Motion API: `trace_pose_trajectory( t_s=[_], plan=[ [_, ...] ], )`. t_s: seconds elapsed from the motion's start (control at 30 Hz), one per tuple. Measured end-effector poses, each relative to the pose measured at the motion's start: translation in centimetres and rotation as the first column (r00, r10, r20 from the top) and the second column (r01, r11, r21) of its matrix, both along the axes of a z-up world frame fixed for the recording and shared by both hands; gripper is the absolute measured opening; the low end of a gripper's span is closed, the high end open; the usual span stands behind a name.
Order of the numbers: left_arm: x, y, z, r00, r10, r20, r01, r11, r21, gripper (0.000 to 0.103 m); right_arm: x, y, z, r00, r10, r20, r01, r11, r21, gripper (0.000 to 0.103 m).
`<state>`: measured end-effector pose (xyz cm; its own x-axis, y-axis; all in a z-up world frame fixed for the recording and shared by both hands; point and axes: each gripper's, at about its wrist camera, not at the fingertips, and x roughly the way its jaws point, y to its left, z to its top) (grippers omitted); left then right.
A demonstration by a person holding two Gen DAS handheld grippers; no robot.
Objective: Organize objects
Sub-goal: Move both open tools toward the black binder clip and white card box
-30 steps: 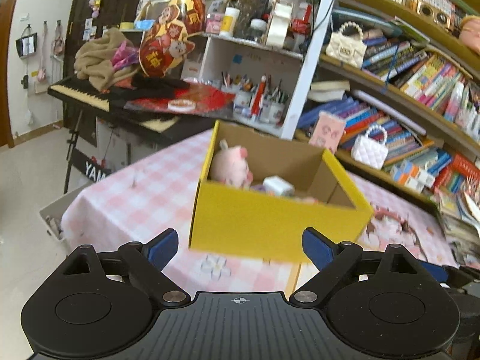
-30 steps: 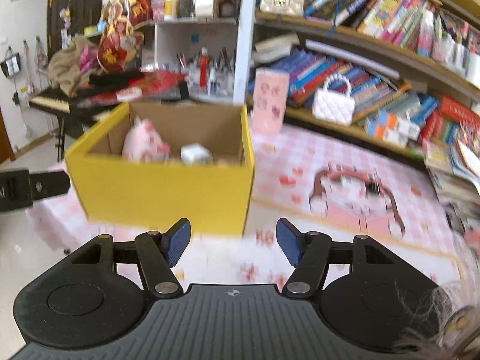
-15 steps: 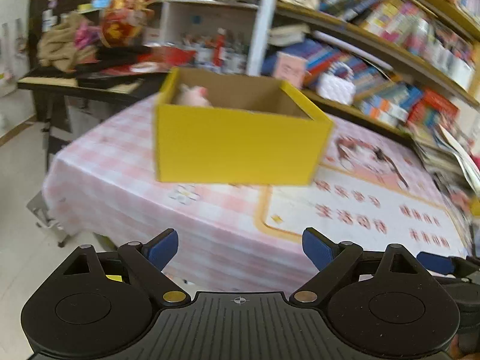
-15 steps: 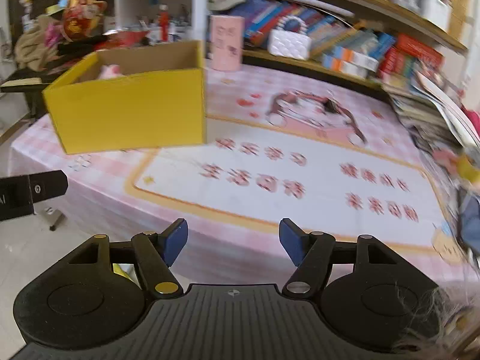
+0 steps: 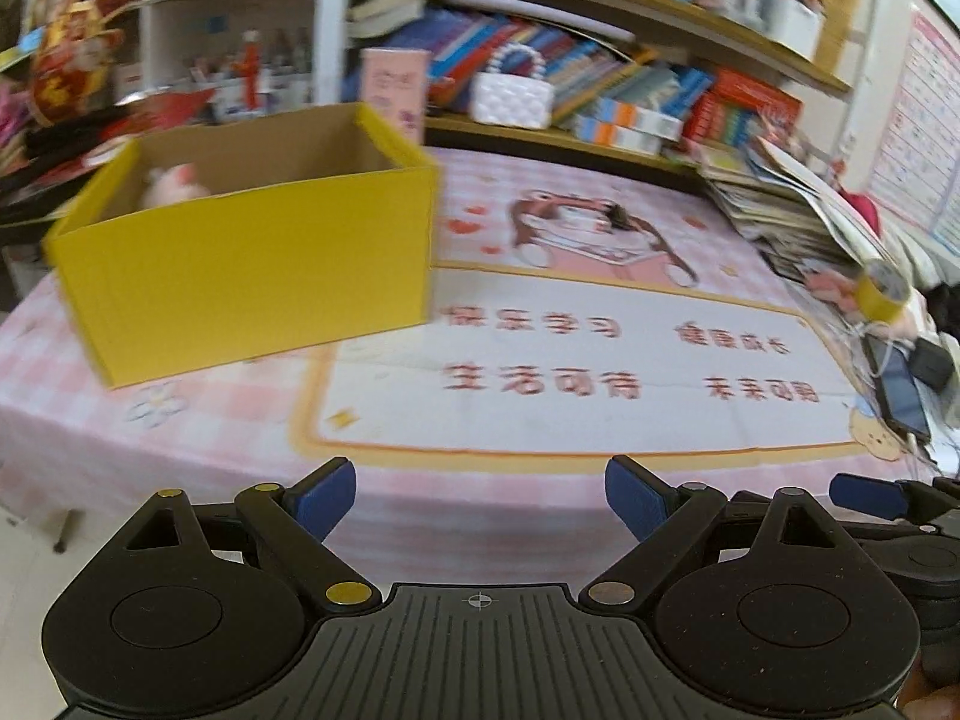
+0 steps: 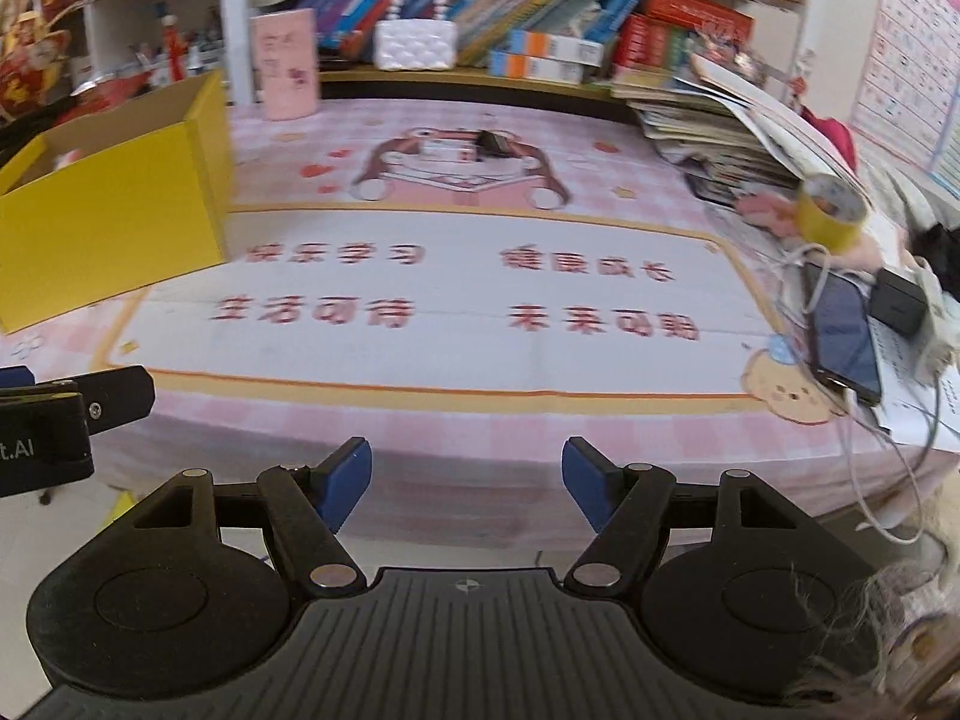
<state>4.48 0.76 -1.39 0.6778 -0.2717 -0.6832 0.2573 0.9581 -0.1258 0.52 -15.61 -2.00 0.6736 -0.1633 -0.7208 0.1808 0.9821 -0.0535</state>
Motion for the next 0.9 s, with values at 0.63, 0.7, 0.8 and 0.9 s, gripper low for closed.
trace_pose_trajectory(
  t_s=[0.63,0.7,0.8,0.9],
  plan=[
    [10.3,-10.2,0.3,1.000,0.020,0.001,-0.020,1.000,0.015,0.093,10.9,-10.8,0.2,1.000,0.022,-0.012,-0.021,0.997,0.081,0.069],
    [11.8,-11.1,0.5,1.000,0.026,0.017,-0.027,0.999,0.025,0.092,12.8,-12.0,0.6,0.999,0.033,0.010,-0.034,0.995,0.095,0.068],
    [14.1,-12.3,0.7,0.998,0.048,0.041,-0.050,0.998,0.038,0.092,15.7,-13.6,1.3,0.997,0.060,0.043,-0.065,0.991,0.114,0.067],
    [16.4,-13.2,0.8,0.993,0.101,0.058,-0.103,0.994,0.025,0.092,18.5,-15.0,2.0,0.995,0.063,0.083,-0.073,0.990,0.124,0.066]
  ],
)
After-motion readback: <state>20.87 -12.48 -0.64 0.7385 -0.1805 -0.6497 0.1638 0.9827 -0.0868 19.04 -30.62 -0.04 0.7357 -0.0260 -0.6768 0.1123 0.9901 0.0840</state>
